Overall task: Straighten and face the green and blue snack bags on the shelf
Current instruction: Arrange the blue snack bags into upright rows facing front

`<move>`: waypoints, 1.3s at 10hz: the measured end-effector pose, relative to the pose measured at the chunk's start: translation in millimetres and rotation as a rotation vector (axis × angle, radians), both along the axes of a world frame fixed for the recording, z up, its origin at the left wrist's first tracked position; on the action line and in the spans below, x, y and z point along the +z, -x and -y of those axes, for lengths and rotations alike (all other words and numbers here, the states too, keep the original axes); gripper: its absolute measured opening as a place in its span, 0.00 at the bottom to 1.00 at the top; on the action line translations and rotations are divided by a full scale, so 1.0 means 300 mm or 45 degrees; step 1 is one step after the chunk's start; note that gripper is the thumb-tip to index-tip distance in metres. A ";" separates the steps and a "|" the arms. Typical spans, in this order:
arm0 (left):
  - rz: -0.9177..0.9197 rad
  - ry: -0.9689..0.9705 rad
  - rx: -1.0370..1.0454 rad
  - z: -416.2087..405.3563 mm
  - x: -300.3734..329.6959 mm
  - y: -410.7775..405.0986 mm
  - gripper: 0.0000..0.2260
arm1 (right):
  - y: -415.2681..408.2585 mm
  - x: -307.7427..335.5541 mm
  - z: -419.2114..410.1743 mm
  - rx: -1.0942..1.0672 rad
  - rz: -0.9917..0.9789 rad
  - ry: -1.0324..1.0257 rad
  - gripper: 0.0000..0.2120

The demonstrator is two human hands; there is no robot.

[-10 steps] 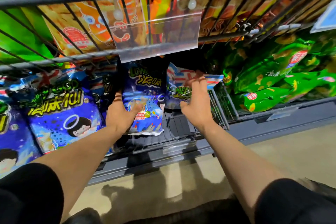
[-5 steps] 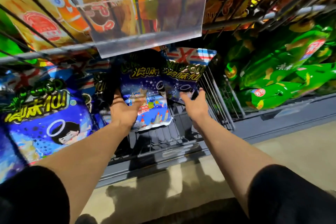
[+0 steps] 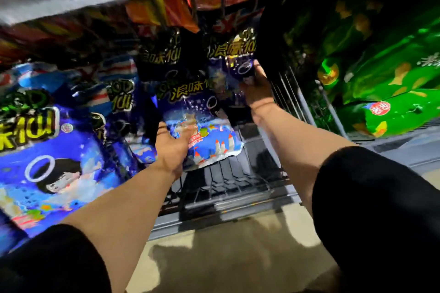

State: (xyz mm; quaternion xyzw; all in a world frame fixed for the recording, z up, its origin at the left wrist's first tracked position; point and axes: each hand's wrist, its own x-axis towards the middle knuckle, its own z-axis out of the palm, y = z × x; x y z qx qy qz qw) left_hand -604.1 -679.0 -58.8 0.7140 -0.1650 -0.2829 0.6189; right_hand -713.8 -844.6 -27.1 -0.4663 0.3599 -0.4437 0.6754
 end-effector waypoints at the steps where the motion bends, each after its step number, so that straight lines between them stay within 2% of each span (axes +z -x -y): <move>1: -0.018 0.034 -0.004 0.004 -0.019 -0.003 0.18 | 0.033 -0.026 -0.023 -0.116 -0.525 0.057 0.28; 2: -0.055 0.078 -0.010 0.003 -0.019 0.007 0.20 | 0.026 -0.118 -0.058 0.158 -0.675 -0.068 0.19; 3: -0.155 0.087 -0.028 0.004 0.000 0.017 0.25 | -0.014 -0.122 -0.024 0.310 -0.589 -0.013 0.21; 5: -0.179 0.124 -0.012 -0.007 0.017 0.028 0.15 | 0.019 -0.028 -0.062 0.161 -0.684 0.097 0.15; 6: -0.212 0.162 -0.032 -0.008 0.035 0.044 0.10 | 0.058 -0.012 -0.120 0.255 -0.507 -0.118 0.07; 7: -0.260 0.195 -0.066 0.000 0.040 0.076 0.16 | 0.090 -0.014 -0.162 0.325 -0.549 -0.121 0.14; 8: -0.205 0.253 -0.154 0.025 0.066 0.120 0.10 | 0.128 -0.028 -0.195 0.253 -0.629 0.108 0.33; 9: -0.063 0.339 -0.280 0.069 0.122 0.152 0.14 | 0.161 -0.018 -0.188 0.143 -0.713 0.321 0.37; 10: 0.120 0.124 -0.275 0.140 0.149 0.173 0.09 | 0.173 -0.010 -0.141 -0.051 -0.754 0.378 0.35; 11: 0.232 -0.235 -0.305 0.219 0.109 0.184 0.14 | 0.164 0.007 -0.126 -0.104 -1.010 0.407 0.25; 12: 0.309 -0.442 -0.374 0.221 0.055 0.199 0.28 | 0.131 -0.008 -0.139 -0.093 -1.384 0.485 0.41; 13: 0.375 -0.456 -0.357 0.189 -0.010 0.194 0.31 | 0.108 -0.028 -0.179 -0.019 -1.666 0.454 0.36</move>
